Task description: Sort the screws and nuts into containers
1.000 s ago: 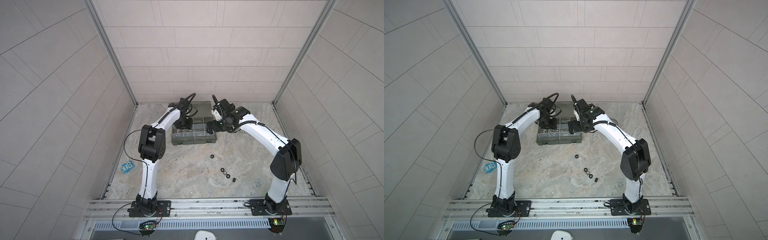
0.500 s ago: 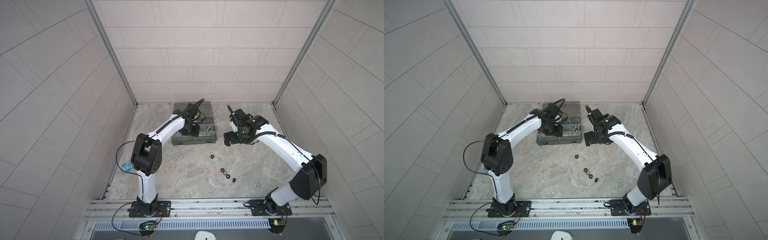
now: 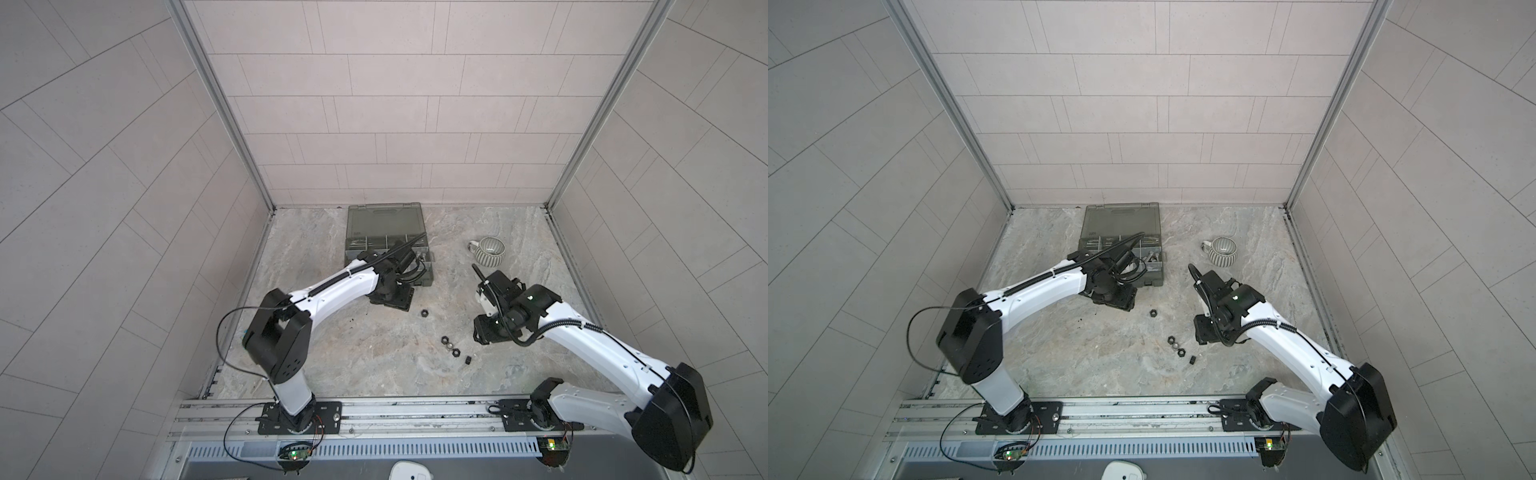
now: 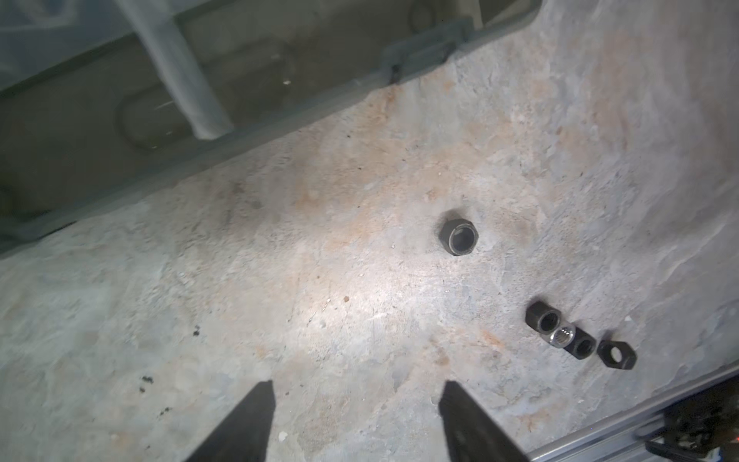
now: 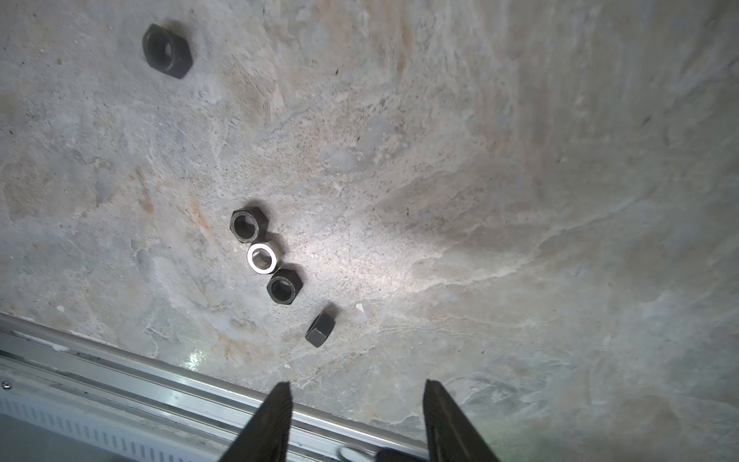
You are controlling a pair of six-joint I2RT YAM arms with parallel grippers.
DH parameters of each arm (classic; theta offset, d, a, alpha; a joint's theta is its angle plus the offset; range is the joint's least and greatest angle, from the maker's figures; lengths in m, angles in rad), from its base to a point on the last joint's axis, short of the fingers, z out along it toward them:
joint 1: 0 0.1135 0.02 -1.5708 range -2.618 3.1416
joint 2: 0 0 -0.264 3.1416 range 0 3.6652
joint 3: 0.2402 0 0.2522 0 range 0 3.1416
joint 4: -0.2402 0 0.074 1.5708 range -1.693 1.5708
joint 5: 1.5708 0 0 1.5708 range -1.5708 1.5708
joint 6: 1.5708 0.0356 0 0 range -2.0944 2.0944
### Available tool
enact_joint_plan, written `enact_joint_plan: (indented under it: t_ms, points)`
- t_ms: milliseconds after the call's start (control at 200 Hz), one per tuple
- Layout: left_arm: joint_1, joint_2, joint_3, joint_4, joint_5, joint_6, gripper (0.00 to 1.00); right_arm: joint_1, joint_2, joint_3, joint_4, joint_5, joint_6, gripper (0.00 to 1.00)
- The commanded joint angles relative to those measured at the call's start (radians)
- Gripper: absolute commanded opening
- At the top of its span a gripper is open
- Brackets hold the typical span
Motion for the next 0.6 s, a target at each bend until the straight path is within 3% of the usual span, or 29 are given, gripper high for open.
enact_joint_plan:
  t_ms: [0,60,240,595]
  points:
    - [-0.002,-0.111,-0.036,-0.022,-0.057,-0.011,0.85,0.041,-0.031,-0.015,0.08,-0.014,0.047,0.47]
    - [-0.002,-0.154,-0.05,-0.04,-0.078,-0.012,0.92,0.064,-0.022,-0.014,0.095,-0.008,0.051,0.47]
    - [0.006,-0.268,-0.112,-0.077,-0.15,-0.055,1.0,0.138,0.041,-0.012,0.135,-0.011,0.06,0.46]
    - [0.141,-0.503,-0.273,-0.066,-0.175,-0.078,1.0,0.215,0.211,0.007,0.201,0.003,0.046,0.54]
